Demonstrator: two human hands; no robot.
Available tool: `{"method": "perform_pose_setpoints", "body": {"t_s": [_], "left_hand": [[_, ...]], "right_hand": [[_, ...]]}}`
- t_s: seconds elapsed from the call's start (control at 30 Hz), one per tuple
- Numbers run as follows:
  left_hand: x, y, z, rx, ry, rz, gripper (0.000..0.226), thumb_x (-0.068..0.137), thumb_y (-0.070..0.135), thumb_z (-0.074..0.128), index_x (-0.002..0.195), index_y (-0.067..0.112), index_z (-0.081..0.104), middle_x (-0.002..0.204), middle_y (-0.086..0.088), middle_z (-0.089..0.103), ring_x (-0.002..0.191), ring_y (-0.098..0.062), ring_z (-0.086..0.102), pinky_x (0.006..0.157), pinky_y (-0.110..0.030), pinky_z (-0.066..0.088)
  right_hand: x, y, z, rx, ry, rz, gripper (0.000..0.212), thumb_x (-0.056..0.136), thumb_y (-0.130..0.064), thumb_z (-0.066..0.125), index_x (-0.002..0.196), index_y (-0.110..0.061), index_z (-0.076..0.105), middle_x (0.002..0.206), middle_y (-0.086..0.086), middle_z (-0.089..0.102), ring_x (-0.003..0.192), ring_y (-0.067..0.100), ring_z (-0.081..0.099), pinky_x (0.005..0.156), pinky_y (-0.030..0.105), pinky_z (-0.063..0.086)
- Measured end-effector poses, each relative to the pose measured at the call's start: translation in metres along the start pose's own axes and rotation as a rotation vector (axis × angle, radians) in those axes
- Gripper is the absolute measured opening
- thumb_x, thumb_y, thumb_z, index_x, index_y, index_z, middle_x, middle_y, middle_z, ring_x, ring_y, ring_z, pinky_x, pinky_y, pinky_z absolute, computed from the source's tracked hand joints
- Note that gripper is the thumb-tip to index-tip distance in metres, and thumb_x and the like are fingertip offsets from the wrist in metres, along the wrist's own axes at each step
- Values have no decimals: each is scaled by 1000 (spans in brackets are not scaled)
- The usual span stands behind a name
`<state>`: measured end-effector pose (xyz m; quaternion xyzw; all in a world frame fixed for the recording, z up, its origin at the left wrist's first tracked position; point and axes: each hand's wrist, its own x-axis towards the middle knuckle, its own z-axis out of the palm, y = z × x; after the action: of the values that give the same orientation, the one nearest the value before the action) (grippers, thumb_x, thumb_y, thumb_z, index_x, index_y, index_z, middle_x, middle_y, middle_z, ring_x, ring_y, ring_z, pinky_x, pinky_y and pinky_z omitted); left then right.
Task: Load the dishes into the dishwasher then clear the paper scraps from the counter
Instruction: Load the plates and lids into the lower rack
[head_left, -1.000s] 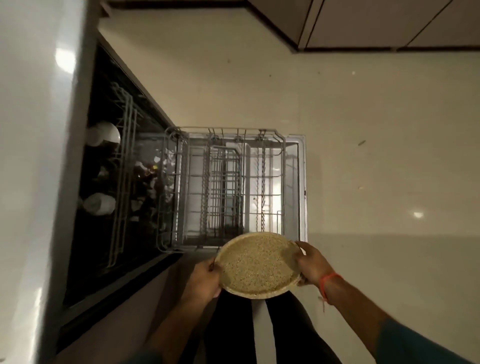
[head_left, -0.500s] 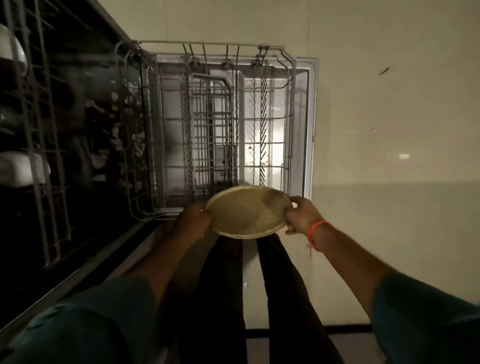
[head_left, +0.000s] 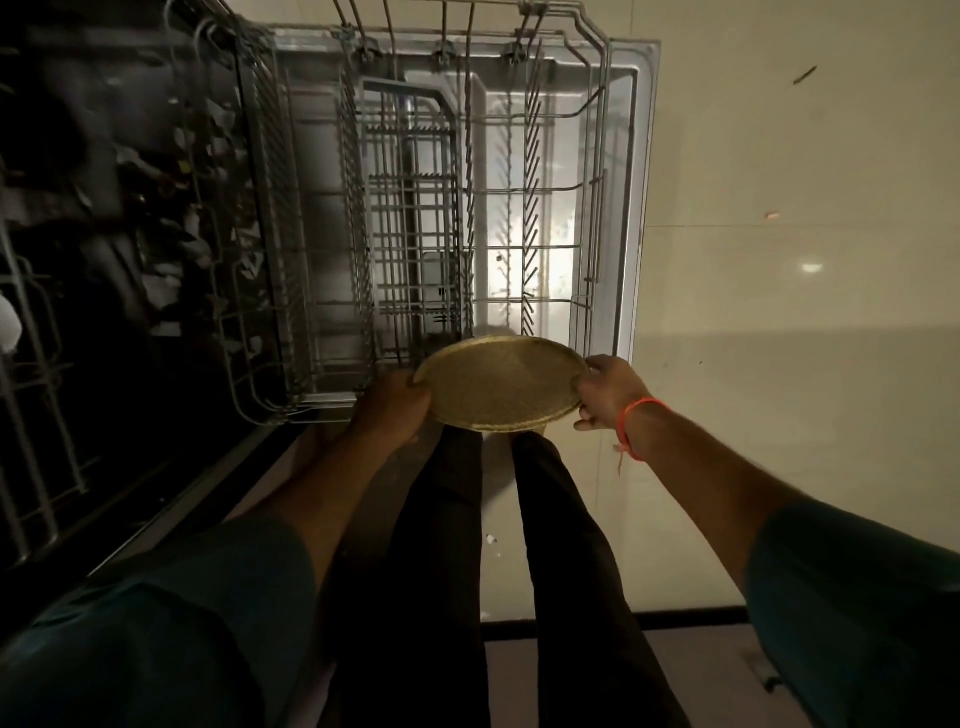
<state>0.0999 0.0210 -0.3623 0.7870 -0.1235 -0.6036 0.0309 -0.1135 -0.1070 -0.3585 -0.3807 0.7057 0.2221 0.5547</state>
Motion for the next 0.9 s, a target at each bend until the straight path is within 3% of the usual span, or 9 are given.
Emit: {"method": "perform_pose_setpoints", "body": {"t_s": [0.13,0.23,0.3,0.4,0.47,0.53,0.63,0.8,0.9], "left_hand": [[7,4,0,-1,-3,15,29,100,16,43,115,11,68,78,-12,62,66,-26,59,64,-36,55],[6,9,2,-5,4,49,27,101,16,43,110,10,68,87,-16,65,72,-29,61,71,-42,57],[1,11,4,-6,42,87,26,102,18,43,102,9,68,90,-19,65,80,-35,64,74,-47,57],[-8,12,8,-33,105,157,26,103,20,45,84,21,63,87,-18,64,78,-37,64,68,-44,54],[-12,13,8,-66,143,198,27,104,21,45,99,23,71,90,-15,68,76,-32,64,67,-42,54],[-12,15,8,-83,161,206,31,106,21,44,122,16,71,89,-8,67,71,-19,62,59,-31,49],[-6,17,9,-76,147,206,32,108,21,43,127,12,67,94,-7,66,69,-4,55,52,-13,42],[7,23,8,-80,156,204,33,107,20,42,128,12,67,103,-14,69,82,-20,60,66,-26,47],[13,24,7,-74,115,141,32,106,20,43,121,11,70,96,-20,69,80,-34,64,69,-41,56]], "right_hand": [[11,1,-1,1,-1,27,30,98,-7,49,125,-7,62,77,5,58,60,19,56,77,44,63],[15,1,-2,3,-6,55,31,98,-5,47,126,-5,62,78,5,57,61,19,55,77,43,62],[16,2,-3,13,-12,83,35,97,-2,44,127,-4,61,79,6,56,62,19,55,75,42,62],[16,6,-6,84,-26,113,38,98,0,46,134,-3,58,85,9,59,77,30,62,84,53,60],[15,8,-7,109,-22,101,40,99,-2,49,138,-5,55,89,10,61,87,35,63,85,56,59],[14,7,-9,104,-19,81,39,100,-4,49,138,-7,55,89,8,62,87,34,63,84,55,59],[17,4,-11,92,-26,74,30,100,-3,50,127,-6,60,94,10,64,83,31,63,79,52,60],[24,-7,-11,-40,15,44,35,98,-8,48,130,0,57,96,12,60,87,32,61,90,57,57],[28,-13,-13,-71,10,57,33,98,-9,48,127,4,58,81,7,56,76,26,59,89,55,58]]}}
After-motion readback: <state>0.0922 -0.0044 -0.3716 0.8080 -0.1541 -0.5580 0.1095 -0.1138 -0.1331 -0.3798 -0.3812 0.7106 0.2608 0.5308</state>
